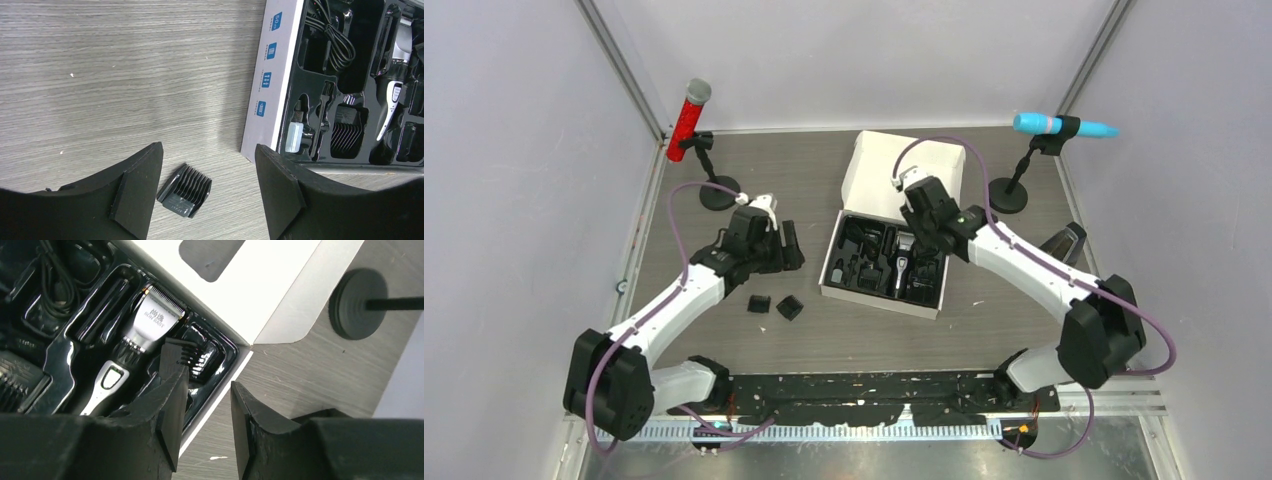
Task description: Sort the hair-cutting tools
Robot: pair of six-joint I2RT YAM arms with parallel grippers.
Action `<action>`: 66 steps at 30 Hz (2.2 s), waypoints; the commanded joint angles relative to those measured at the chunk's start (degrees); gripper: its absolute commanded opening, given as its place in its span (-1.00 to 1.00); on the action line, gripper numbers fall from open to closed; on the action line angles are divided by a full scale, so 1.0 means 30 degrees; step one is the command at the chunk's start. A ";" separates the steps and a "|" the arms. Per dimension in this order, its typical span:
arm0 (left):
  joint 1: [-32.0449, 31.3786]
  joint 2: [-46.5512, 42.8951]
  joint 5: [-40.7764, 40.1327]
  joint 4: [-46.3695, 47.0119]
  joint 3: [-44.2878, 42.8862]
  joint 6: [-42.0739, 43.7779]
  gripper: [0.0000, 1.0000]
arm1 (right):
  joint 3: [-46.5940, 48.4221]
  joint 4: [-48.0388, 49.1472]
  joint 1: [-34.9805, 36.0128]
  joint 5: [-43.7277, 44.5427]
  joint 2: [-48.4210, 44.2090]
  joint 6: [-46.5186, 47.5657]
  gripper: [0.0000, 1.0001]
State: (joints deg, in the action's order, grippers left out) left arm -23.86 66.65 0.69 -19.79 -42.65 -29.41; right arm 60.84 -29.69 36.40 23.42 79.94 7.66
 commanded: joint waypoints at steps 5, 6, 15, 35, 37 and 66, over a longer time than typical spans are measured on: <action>0.0130 0.1567 0.1119 -0.0678 -0.1891 0.0688 0.39 | 0.2634 -0.2924 -0.1601 -0.3580 0.2645 -0.4092 -0.13; 0.0130 0.1794 0.1320 -0.0670 -0.1997 0.0691 0.38 | 0.2690 -0.2944 -0.1825 -0.4143 0.2773 -0.4242 -0.12; 0.0028 0.3997 0.3020 -0.0547 -0.3094 0.0574 0.29 | 0.3457 -0.3435 -0.2741 -0.5373 0.4047 -0.4677 -0.10; -0.0572 0.6180 0.4188 -0.0354 -0.3379 0.0152 0.25 | 0.2713 -0.2969 -0.3599 -0.5899 0.5608 -0.4610 -0.03; -0.0573 0.6219 0.4276 -0.0220 -0.3306 0.0059 0.24 | 0.2516 -0.2891 -0.3710 -0.5931 0.5565 -0.4708 -0.03; -0.0632 0.6232 0.4826 0.0269 -0.3008 -0.0431 0.20 | 0.1108 -0.1836 -0.3865 -0.5829 0.4349 -0.5926 -0.01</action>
State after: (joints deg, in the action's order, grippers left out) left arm -25.23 85.86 12.32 -21.28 -50.65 -29.76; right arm 65.54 -34.63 24.97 5.65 94.54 -9.26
